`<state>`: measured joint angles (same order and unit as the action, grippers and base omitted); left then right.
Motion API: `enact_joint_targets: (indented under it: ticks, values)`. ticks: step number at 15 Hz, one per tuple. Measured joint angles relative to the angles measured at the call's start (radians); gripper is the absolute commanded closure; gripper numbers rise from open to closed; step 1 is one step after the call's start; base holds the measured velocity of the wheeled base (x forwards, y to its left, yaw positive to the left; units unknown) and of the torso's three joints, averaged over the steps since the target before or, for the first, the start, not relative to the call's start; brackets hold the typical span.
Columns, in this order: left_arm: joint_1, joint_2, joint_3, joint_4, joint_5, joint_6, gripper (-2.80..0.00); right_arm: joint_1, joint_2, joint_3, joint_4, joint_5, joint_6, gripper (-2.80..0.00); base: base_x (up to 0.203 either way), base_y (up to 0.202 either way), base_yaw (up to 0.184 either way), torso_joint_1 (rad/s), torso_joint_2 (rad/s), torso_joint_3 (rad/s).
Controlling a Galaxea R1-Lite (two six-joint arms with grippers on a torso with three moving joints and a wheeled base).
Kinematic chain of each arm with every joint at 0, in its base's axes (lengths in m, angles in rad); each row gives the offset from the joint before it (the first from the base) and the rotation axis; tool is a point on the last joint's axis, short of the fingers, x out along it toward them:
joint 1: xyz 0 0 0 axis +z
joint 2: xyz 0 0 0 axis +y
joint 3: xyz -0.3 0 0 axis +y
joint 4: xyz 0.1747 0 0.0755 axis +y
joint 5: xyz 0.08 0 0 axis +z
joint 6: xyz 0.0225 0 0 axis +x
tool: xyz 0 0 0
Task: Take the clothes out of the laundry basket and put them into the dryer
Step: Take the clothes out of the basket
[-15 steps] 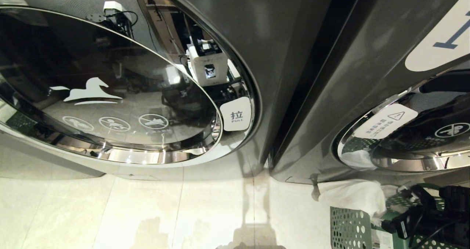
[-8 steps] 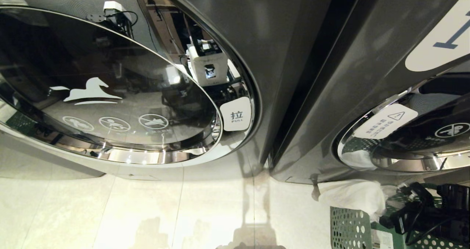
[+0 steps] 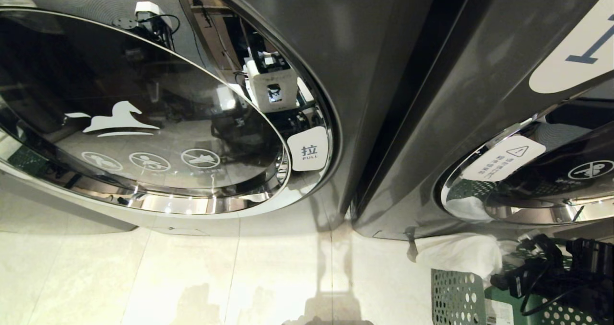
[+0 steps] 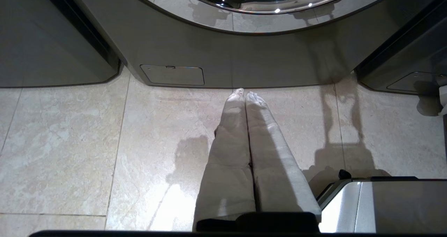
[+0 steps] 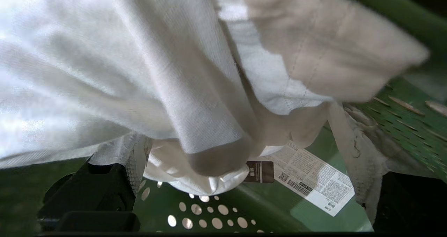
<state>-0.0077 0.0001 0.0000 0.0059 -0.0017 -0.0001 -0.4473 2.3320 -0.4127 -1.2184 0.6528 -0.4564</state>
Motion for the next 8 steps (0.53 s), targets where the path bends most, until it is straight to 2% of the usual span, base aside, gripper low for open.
enact_joint_targets:
  ticks: [6, 7, 8]
  values:
    - [0.0, 0.0, 0.0, 0.0, 0.0, 0.0, 0.0, 0.002, 0.012, 0.001, -0.01, 0.0, -0.001, -2.8, 0.0, 0.0, 0.0, 0.0, 0.0, 0.0]
    - [0.0, 0.0, 0.0, 0.0, 0.0, 0.0, 0.0, 0.003, 0.012, 0.001, -0.019, 0.0, -0.001, 0.0, 0.0, 0.0, 0.0, 0.0, 0.0, 0.0]
    - [0.0, 0.0, 0.0, 0.0, 0.0, 0.0, 0.0, 0.005, 0.013, -0.003, -0.022, 0.0, 0.006, 0.0, 0.0, 0.0, 0.0, 0.0, 0.0, 0.0]
